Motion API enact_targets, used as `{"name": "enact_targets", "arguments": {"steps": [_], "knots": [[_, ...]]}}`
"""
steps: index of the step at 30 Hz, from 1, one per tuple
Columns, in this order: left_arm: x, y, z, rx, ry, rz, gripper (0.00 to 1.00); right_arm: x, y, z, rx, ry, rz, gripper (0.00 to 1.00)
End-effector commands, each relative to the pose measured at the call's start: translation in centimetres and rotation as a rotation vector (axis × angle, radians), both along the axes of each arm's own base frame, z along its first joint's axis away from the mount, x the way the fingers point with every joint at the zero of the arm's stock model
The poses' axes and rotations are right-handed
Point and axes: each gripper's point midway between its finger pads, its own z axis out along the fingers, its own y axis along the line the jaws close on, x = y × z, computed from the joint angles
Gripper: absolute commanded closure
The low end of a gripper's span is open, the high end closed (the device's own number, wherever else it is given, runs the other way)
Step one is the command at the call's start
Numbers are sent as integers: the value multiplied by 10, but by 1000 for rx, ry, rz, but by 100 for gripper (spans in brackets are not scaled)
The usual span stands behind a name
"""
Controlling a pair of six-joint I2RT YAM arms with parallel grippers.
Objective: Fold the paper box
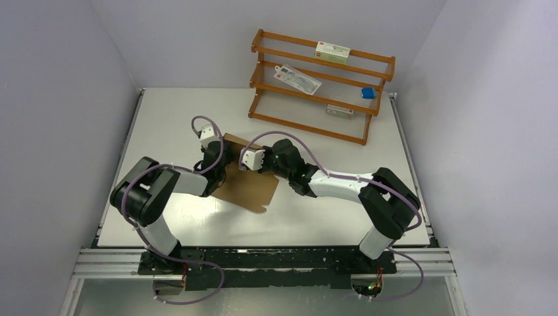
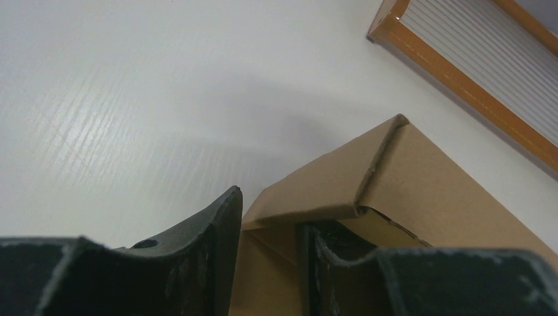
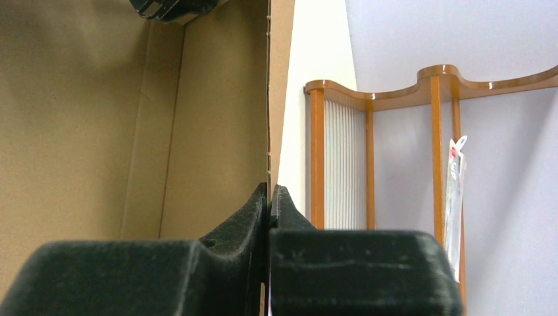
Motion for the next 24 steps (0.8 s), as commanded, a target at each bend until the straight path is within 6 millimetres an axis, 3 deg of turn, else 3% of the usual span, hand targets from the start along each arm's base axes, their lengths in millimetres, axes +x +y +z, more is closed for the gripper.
{"name": "enact_targets", "arguments": {"steps": [1, 14, 20, 24], "knots": [[10, 8, -4, -19, -36, 18, 61, -19, -12, -45, -107, 139, 13, 100], [13, 39, -15, -24, 3, 253, 88, -22, -12, -49, -111, 160, 21, 100], [8, 48, -25, 46, 69, 350, 89, -22, -12, -50, -114, 166, 23, 100], [9, 38, -28, 18, 81, 304, 84, -21, -12, -50, -116, 164, 19, 100]]}}
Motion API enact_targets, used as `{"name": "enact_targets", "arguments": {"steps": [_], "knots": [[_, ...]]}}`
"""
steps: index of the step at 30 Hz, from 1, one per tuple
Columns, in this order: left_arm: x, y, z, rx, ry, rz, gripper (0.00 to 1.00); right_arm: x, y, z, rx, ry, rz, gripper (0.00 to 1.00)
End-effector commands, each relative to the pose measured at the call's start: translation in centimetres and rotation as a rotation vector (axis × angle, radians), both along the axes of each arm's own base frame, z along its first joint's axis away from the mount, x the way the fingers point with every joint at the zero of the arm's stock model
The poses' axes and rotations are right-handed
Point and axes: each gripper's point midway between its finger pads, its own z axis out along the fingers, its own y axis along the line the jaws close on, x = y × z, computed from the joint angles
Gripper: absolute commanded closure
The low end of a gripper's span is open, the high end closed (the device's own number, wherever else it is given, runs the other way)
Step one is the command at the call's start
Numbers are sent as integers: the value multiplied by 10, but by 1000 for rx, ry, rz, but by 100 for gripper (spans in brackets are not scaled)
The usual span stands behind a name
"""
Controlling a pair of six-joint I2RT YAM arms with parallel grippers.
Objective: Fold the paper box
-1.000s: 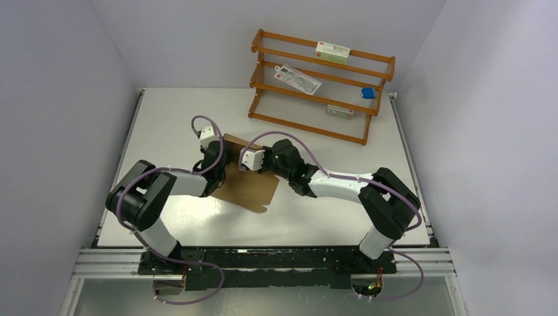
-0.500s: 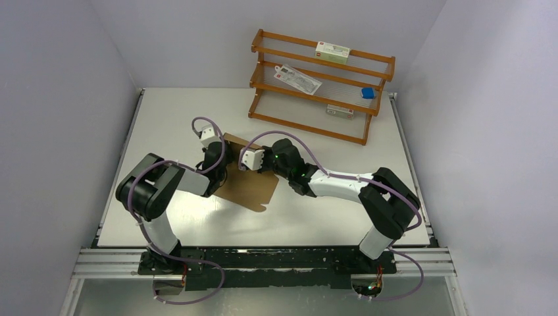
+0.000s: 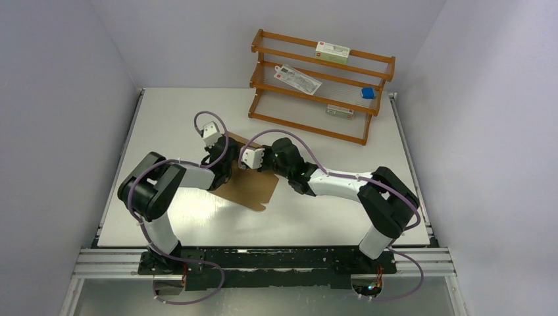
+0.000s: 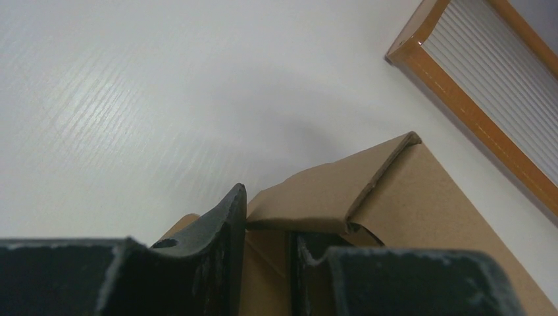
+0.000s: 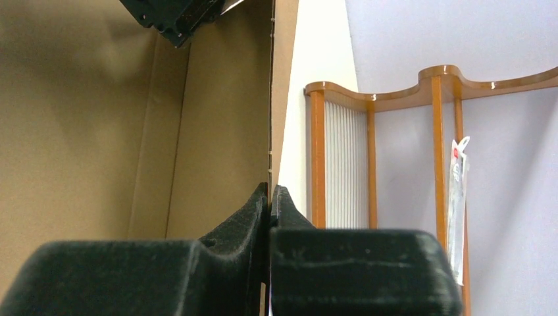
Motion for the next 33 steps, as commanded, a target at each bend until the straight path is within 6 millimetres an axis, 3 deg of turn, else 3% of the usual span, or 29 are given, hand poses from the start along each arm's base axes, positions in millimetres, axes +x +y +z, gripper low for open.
{"name": "enact_targets", "arguments": {"steps": [1, 7, 14, 23, 33], "knots": [[-6, 38, -19, 45, 57, 138, 80, -23, -15, -51, -127, 151, 19, 100], [-19, 18, -8, -2, 92, -23, 59, -19, -13, -47, -125, 136, 15, 100], [-40, 22, 7, -52, 150, -136, 35, -14, -12, -38, -125, 98, 15, 98], [-79, 20, 39, -195, 130, -284, 24, -10, -8, -30, -117, 69, 22, 86], [-77, 39, 89, -303, 30, -285, 19, -18, -5, -3, -22, 77, 28, 58]]}}
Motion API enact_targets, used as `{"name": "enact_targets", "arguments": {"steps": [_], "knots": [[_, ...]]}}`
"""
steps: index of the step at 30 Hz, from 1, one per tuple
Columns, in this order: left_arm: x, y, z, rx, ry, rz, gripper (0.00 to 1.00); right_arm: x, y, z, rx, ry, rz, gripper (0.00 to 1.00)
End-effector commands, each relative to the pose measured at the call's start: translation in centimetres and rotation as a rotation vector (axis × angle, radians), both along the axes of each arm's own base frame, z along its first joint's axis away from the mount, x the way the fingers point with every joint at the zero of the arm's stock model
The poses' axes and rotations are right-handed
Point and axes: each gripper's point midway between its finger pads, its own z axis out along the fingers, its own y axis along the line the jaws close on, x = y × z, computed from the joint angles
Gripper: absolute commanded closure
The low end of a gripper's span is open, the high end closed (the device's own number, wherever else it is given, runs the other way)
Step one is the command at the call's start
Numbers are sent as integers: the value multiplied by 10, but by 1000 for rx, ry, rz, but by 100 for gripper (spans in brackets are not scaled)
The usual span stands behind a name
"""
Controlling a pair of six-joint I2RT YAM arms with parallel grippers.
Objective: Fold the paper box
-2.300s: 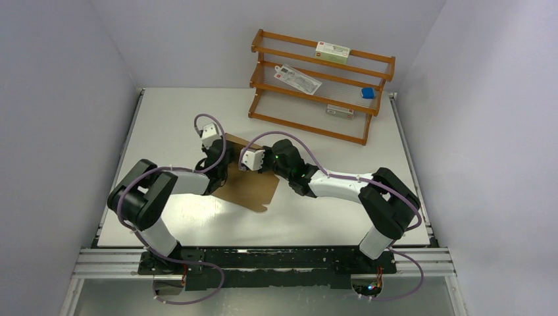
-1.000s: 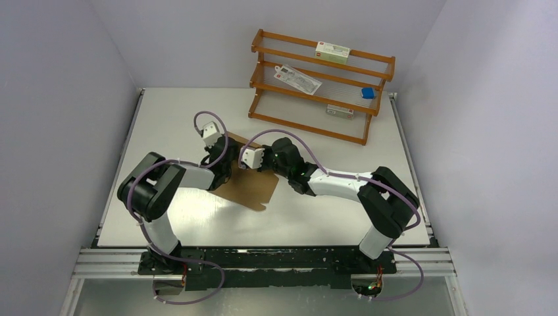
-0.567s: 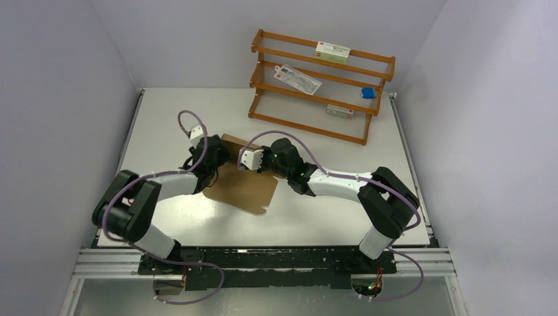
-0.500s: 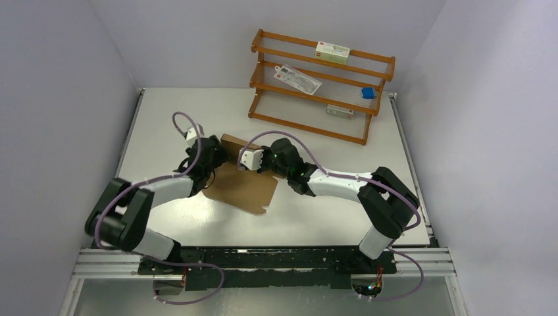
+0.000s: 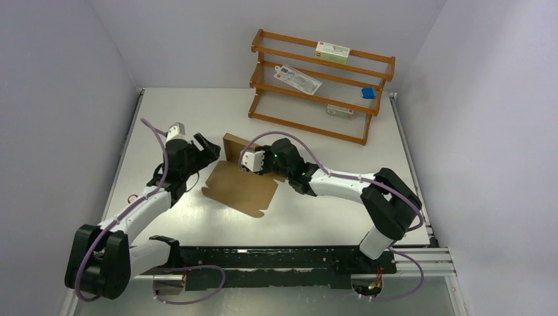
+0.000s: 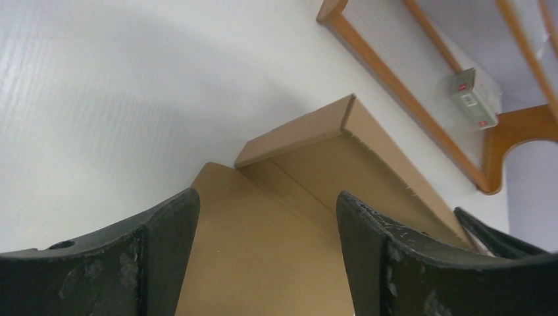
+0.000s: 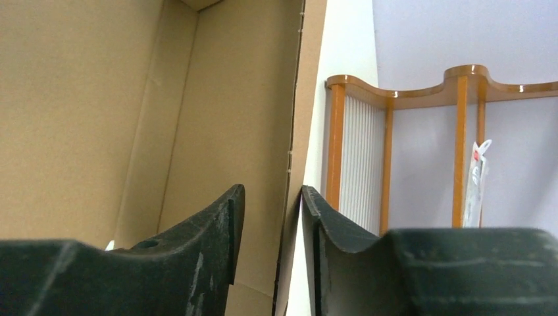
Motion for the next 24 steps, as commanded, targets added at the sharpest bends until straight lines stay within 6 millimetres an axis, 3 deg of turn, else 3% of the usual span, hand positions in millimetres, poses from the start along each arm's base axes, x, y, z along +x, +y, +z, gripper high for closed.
{"name": "enact_targets", "arguments": {"steps": [1, 4, 8, 14, 19, 24], "knots": [[2, 2, 22, -85, -30, -17, 19, -13, -2, 8, 48, 61, 2, 56], [14, 3, 36, -125, -53, -40, 18, -17, -1, 20, 105, 87, -10, 50], [29, -11, 57, -171, -86, -120, 17, -22, -2, 40, 211, 113, -40, 45], [51, -30, 68, -199, -90, -234, 19, -34, 7, 71, 423, 221, -62, 40], [60, -40, 55, -237, -73, -292, 27, -25, 9, 88, 659, 356, -217, 40], [65, -48, 36, -264, -33, -351, 33, -6, 10, 77, 769, 455, -409, 41]]}}
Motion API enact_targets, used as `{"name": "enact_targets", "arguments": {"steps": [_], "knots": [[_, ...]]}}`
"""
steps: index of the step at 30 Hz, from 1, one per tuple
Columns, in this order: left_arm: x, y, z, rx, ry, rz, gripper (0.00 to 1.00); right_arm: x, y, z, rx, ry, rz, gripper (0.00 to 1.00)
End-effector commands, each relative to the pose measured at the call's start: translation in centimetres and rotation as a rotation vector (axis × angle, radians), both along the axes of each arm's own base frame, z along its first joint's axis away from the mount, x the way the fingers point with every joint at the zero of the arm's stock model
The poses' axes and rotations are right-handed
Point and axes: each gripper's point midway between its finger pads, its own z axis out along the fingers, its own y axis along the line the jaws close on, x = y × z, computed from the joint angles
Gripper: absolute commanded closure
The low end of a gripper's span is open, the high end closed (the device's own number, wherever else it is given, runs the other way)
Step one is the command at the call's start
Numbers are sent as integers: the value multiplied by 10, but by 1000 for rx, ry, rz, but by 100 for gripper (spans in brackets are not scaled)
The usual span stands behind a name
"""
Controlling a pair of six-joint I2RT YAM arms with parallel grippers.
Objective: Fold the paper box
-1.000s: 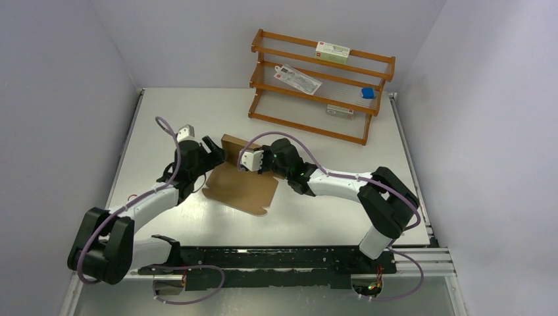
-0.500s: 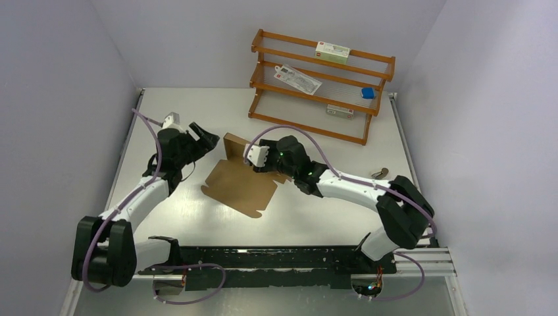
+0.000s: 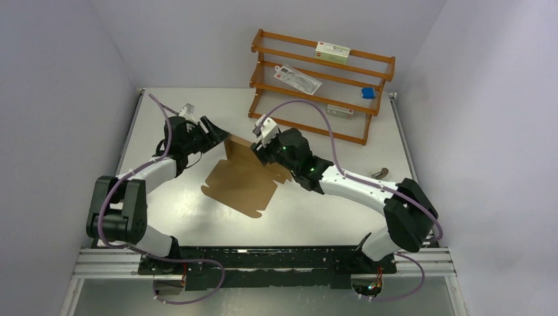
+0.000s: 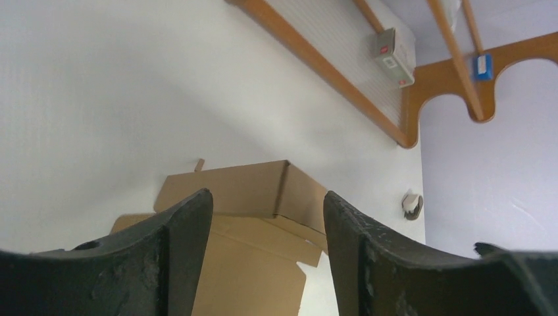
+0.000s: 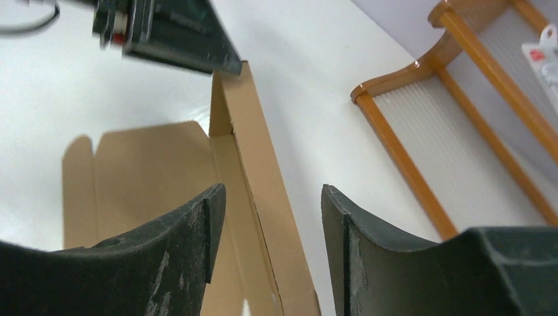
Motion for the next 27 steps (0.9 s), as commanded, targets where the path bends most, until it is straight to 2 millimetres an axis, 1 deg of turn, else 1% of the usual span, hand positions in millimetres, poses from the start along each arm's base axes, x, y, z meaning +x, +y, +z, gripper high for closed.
{"name": "enact_targets", "arguments": {"steps": [1, 5, 9, 10, 12, 19, 24, 27], "knots": [[9, -13, 14, -56, -52, -94, 34, 19, 3, 2, 177, 144, -185, 42], [10, -15, 8, -56, -41, -112, 37, 24, 6, -8, 204, 188, -208, 45], [10, -17, 3, -66, -33, -121, 43, 30, 3, -21, 218, 221, -239, 50], [10, -16, 0, -65, -29, -118, 46, 29, 2, -27, 213, 227, -239, 51], [9, -16, -3, -62, -23, -119, 50, 30, 1, -33, 218, 229, -240, 54], [2, -17, -17, -76, 5, -125, 63, 25, 4, -59, 192, 258, -207, 65], [-5, -16, -24, -77, 22, -121, 72, 21, 8, -71, 179, 248, -164, 68], [-13, -13, -31, -65, 41, -107, 74, 19, 9, -76, 175, 231, -135, 68]]}}
